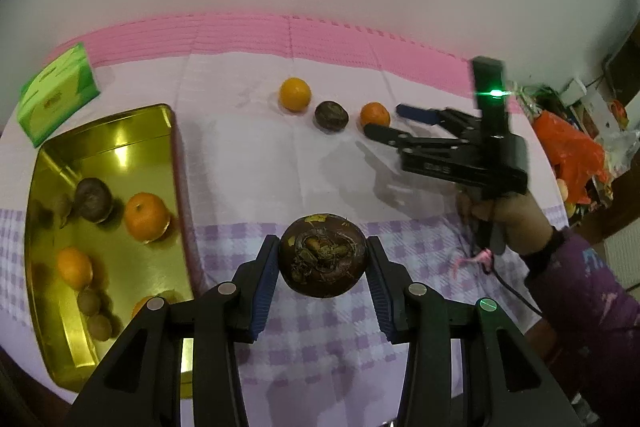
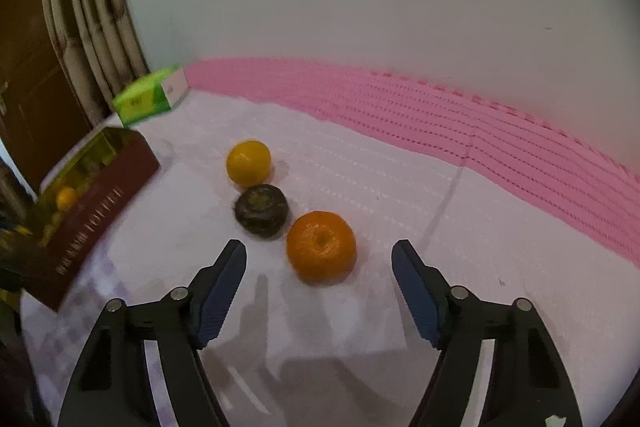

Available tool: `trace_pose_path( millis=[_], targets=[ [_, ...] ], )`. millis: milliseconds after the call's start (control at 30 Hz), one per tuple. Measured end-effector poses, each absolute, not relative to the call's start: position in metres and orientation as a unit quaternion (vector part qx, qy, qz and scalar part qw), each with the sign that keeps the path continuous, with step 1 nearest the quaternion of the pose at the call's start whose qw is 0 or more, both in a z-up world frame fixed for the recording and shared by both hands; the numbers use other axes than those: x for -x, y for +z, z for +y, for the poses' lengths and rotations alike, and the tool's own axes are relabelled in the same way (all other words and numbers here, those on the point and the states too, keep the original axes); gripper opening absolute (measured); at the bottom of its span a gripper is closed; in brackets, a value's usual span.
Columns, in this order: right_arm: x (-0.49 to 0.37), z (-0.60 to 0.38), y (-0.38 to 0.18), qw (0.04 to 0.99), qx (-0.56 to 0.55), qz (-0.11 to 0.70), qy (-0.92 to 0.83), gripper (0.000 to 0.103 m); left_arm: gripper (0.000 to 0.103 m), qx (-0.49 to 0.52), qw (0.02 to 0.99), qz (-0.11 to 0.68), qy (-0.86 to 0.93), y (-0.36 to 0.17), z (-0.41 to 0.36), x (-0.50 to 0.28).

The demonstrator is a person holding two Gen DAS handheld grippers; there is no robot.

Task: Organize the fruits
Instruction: 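Grasp a dark brown fruit with left while right grasps a tangerine, then lower the dark brown fruit into the tray and open the left gripper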

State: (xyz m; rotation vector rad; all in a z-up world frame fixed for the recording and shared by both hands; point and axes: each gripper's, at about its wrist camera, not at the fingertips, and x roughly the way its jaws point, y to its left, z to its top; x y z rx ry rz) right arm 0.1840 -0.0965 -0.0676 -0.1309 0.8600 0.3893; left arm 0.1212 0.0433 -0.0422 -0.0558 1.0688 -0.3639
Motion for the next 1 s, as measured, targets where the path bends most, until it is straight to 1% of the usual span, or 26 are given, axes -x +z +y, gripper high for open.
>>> trace_pose_path(
  millis=[33, 100, 133, 167, 333, 400, 533, 667, 1000],
  targets=[
    [-0.187, -0.096, -0.068, 0.887, 0.062, 0.416, 0.190, 0.058, 0.044, 0.030, 0.845, 0.506, -0.171, -0.040, 0.045, -0.120],
    [-0.192, -0.094, -0.070, 0.887, 0.069, 0.416, 0.189, 0.056, 0.044, 0.034, 0.847, 0.503, -0.171, -0.037, 0.050, -0.118],
    [-0.195, -0.092, -0.073, 0.882, 0.071, 0.426, 0.188, 0.044, 0.044, 0.035, 0.848, 0.501, -0.170, -0.036, 0.052, -0.115],
    [-0.199, -0.091, -0.077, 0.876, 0.068, 0.439, 0.188, 0.035, 0.044, 0.036, 0.849, 0.499, -0.167, -0.035, 0.054, -0.114],
    [-0.178, -0.091, -0.075, 0.880, 0.044, 0.437, 0.182, 0.034, 0.044, 0.059, 0.860, 0.487, -0.143, -0.027, 0.076, -0.100],
    [-0.157, -0.093, -0.070, 0.885, 0.017, 0.429, 0.180, 0.034, 0.044, 0.066, 0.864, 0.482, -0.127, -0.027, 0.088, -0.097],
    [-0.120, -0.090, -0.070, 0.893, -0.003, 0.421, 0.162, 0.034, 0.044, 0.087, 0.866, 0.484, -0.090, -0.030, 0.119, -0.090],
    [-0.099, -0.093, -0.071, 0.899, -0.020, 0.414, 0.139, 0.034, 0.044, 0.077, 0.873, 0.479, -0.050, -0.031, 0.144, -0.083],
    [-0.095, -0.099, -0.072, 0.900, -0.029, 0.420, 0.116, 0.034, 0.044, 0.081, 0.875, 0.478, -0.016, -0.047, 0.177, -0.082]
  ],
)
